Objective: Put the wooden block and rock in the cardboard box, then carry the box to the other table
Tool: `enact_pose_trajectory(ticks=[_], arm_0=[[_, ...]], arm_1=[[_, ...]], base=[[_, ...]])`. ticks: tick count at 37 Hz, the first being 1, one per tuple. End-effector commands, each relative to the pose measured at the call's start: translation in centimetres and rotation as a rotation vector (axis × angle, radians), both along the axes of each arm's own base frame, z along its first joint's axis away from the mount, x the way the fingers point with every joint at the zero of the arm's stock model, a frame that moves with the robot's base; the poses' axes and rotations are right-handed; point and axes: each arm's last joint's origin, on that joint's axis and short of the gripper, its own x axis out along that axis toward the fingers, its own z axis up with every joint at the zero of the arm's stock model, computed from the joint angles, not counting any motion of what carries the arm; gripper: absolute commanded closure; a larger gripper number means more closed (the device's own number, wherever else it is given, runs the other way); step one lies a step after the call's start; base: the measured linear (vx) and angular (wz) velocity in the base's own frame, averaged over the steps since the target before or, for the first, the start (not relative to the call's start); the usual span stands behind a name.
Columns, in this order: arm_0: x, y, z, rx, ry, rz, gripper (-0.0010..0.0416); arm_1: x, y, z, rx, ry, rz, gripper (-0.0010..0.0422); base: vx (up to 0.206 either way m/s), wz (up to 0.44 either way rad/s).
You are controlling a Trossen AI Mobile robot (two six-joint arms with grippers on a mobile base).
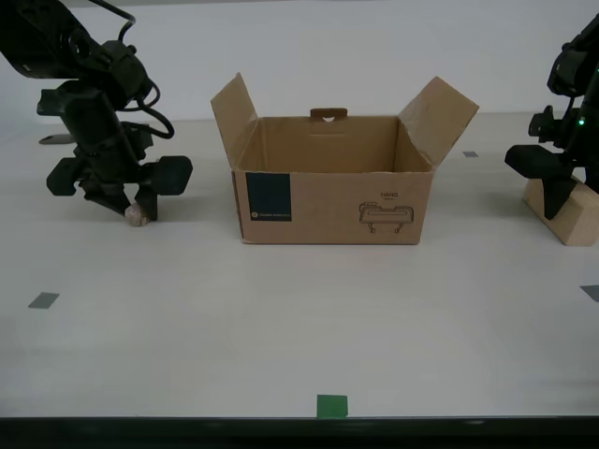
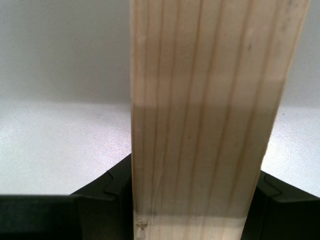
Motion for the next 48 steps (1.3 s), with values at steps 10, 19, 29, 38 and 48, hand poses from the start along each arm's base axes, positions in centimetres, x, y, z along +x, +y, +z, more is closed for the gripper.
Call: enact_pose_trajectory(ticks=[10, 19, 29, 38, 48], arm_0=[[0.0, 0.1, 0.0, 0.041, 0.001, -0.002, 0.0405], [0.0, 0.2, 0.0, 0.054, 0.001, -0.001, 0.0407], [0.0, 0.2, 0.0, 0.053, -0.005, 0.002, 0.0406], [0.1, 0.3, 0.0, 0.053, -0.008, 0.006, 0.0406], [1.3, 0.3, 1.3, 0.051, -0.034, 0.015, 0.0406]], arm_1=[[-0.3, -0.1, -0.1, -0.027, 0.034, -0.008, 0.0416], [-0.3, -0.1, 0.0, -0.027, 0.030, -0.008, 0.0413], [0.0, -0.1, 1.1, -0.034, -0.006, -0.010, 0.0413], [1.0, -0.3, 2.2, -0.032, -0.030, -0.030, 0.0413], [2.0, -0.5, 3.4, -0.023, -0.034, -0.058, 0.0413]], base=[[0.000, 0.000], [0.000, 0.000], [0.000, 0.000], [0.000, 0.000], [0.000, 0.000]])
